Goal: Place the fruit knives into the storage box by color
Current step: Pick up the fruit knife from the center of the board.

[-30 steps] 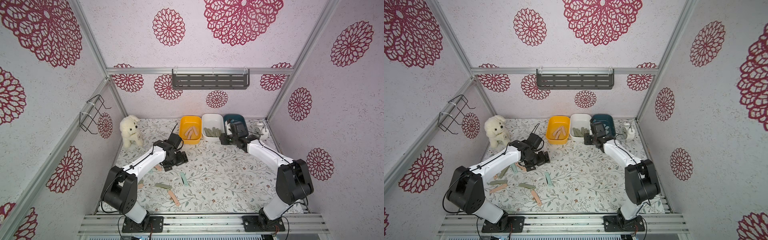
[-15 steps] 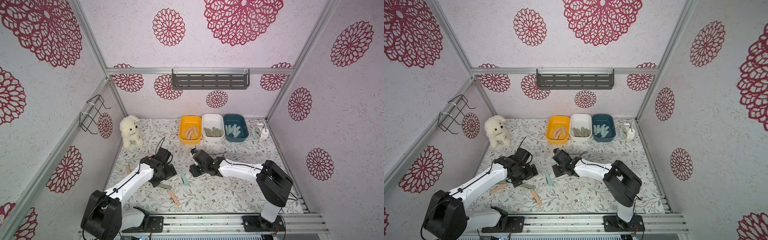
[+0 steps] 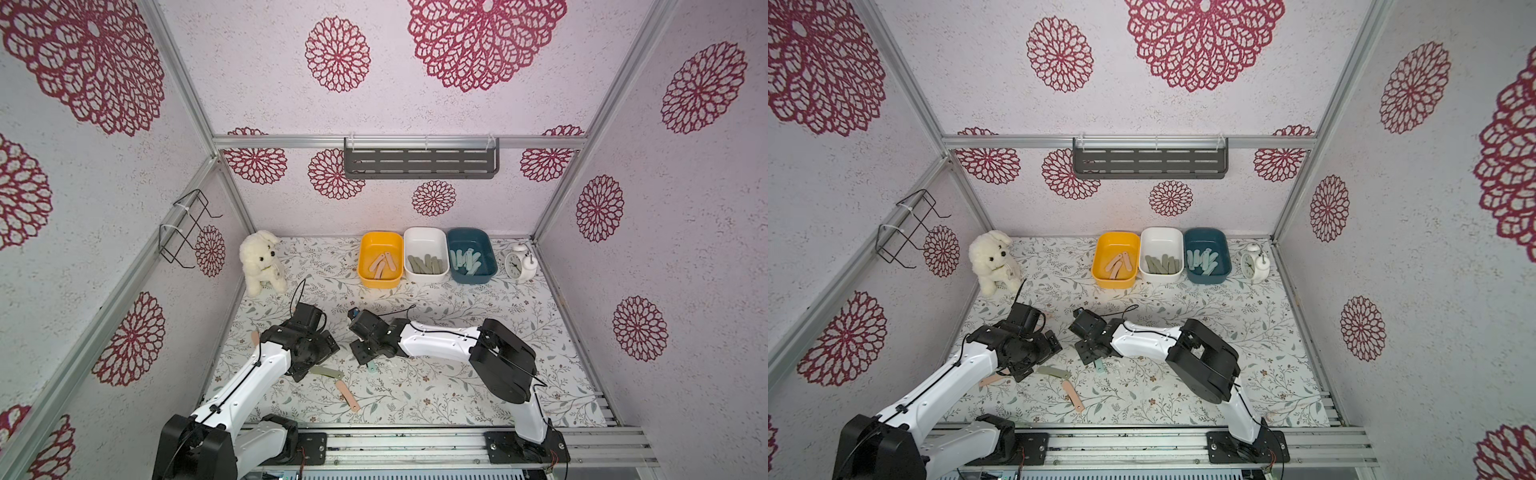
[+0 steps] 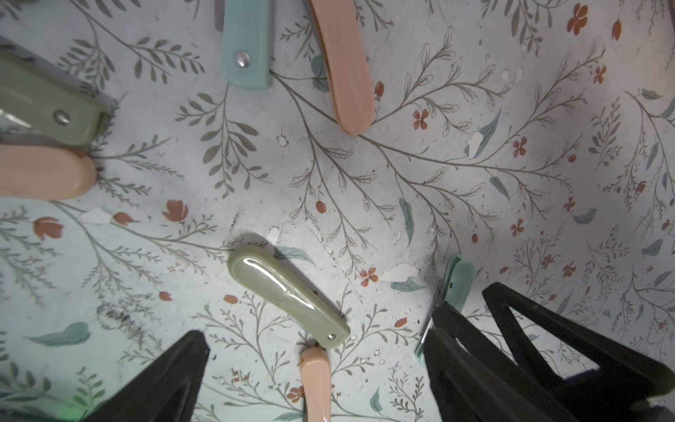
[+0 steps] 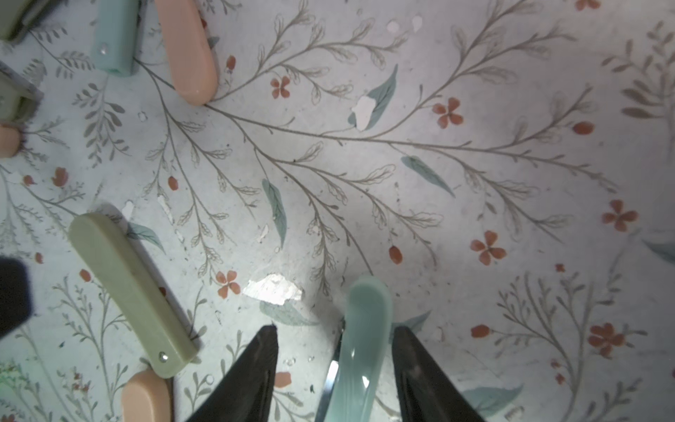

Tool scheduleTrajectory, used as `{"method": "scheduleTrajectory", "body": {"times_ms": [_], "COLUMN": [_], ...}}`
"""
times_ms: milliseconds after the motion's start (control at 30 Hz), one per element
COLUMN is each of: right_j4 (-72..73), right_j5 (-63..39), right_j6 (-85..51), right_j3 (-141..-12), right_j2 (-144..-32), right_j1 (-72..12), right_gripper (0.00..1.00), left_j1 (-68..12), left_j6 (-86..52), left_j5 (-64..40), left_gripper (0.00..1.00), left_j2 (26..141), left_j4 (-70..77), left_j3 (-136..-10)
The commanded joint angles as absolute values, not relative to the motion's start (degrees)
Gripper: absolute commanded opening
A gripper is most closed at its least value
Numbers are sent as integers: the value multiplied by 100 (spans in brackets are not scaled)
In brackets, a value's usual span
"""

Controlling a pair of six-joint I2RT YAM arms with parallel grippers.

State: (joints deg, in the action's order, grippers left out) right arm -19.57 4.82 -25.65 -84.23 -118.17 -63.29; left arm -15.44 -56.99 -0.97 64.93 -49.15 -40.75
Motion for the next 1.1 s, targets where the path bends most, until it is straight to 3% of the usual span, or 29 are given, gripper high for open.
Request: {"method": "scheduleTrajectory", "body": {"times_ms": [0,267,667,867,1067], "right_j4": [-2582,-2895,-3328,-3316,-3092], "right_j5": [846,1002,1177,1323,1466], "right_j6": [-2663,-2804,-2838,-2885,-3042], "right_j3": [-8720,-8898,-9348,-9300,-8888], "right_j2": [-11954,-12171,-12669,-12492,-11937], "right_j1": [-6376,-6418,-6362,-6206,-5784], "right_gripper": [55,47,21,16,14], "left_j1": [-1475,-1406,-1391,-1397,-1406], "left_j6": [-5604,-5564,-5550,-5379,-4789], "left_j5": [-127,-320,-313,-205,-957], "left_gripper": [97,97,97,97,97], "left_j2": [6383,6621,6663,6794,7283], "left_j4": [-4810,-4510,-4475,-4441,-3998], "left_j3": [-4071,-4051,-4105,-4359,-4886]}}
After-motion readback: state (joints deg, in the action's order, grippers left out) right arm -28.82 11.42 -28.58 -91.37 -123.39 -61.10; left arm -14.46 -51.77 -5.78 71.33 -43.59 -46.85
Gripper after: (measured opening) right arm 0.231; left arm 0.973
